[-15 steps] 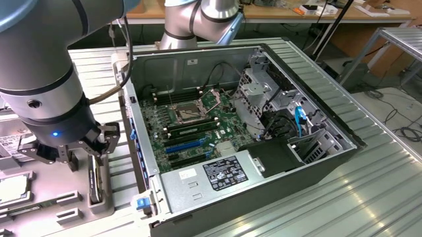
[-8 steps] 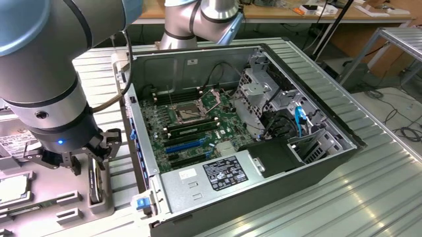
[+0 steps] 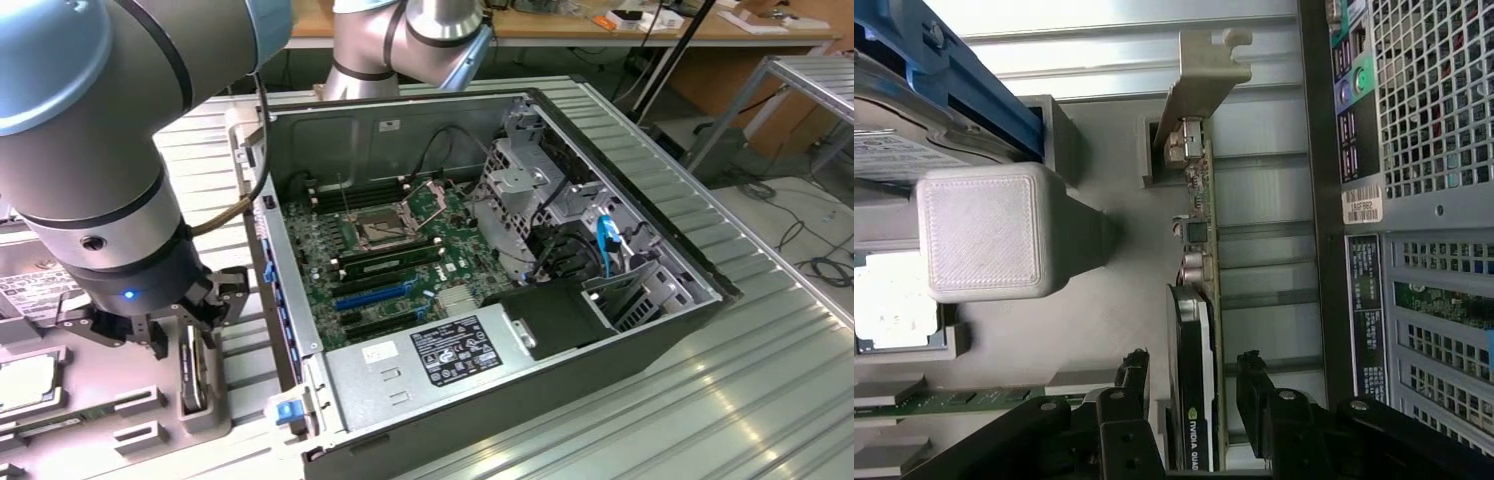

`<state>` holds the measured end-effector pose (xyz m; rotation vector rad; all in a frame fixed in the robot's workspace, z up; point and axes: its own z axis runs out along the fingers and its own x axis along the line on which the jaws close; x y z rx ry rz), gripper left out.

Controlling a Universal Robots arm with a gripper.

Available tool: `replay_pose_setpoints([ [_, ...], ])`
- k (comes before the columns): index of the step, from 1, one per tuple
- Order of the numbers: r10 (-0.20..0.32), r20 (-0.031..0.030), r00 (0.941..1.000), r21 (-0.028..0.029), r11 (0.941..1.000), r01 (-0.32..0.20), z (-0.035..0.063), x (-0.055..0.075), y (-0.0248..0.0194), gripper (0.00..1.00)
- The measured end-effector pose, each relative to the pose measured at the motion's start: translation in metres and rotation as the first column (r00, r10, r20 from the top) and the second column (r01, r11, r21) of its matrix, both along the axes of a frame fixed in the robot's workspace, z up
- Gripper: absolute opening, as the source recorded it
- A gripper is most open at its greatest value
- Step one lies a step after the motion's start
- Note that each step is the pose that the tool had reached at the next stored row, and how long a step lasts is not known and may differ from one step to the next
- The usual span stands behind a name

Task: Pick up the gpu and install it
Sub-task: 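Pick up the gpu and move the gpu toward the slot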

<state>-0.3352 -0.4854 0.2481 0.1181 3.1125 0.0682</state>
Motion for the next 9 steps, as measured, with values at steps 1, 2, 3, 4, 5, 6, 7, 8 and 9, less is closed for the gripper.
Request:
replay_pose_setpoints([
  [1, 0.000, 0.0000, 1.0000, 0.0000, 1.0000, 0.000, -0.0004, 0.0000, 0.0000, 0.48],
  [2, 0.000, -0.0002, 1.0000, -0.0002, 1.0000, 0.000, -0.0012, 0.0000, 0.0000, 0.48],
  [3, 0.000, -0.0002, 1.0000, -0.0002, 1.0000, 0.000, -0.0014, 0.0000, 0.0000, 0.48],
  [4, 0.000, -0.0002, 1.0000, -0.0002, 1.0000, 0.000, -0.0014, 0.0000, 0.0000, 0.48],
  [5, 0.000, 0.0000, 1.0000, -0.0001, 1.0000, 0.000, -0.0015, 0.0000, 0.0000, 0.48],
  [6, 0.000, 0.0000, 1.0000, -0.0001, 1.0000, 0.000, -0.0015, 0.0000, 0.0000, 0.48],
  [7, 0.000, 0.0000, 1.0000, -0.0001, 1.0000, 0.000, -0.0015, 0.0000, 0.0000, 0.48],
  [8, 0.000, -0.0001, 1.0000, -0.0001, 1.0000, 0.000, -0.0015, 0.0000, 0.0000, 0.48],
  [9, 0.000, -0.0001, 1.0000, -0.0001, 1.0000, 0.000, -0.0015, 0.0000, 0.0000, 0.48],
])
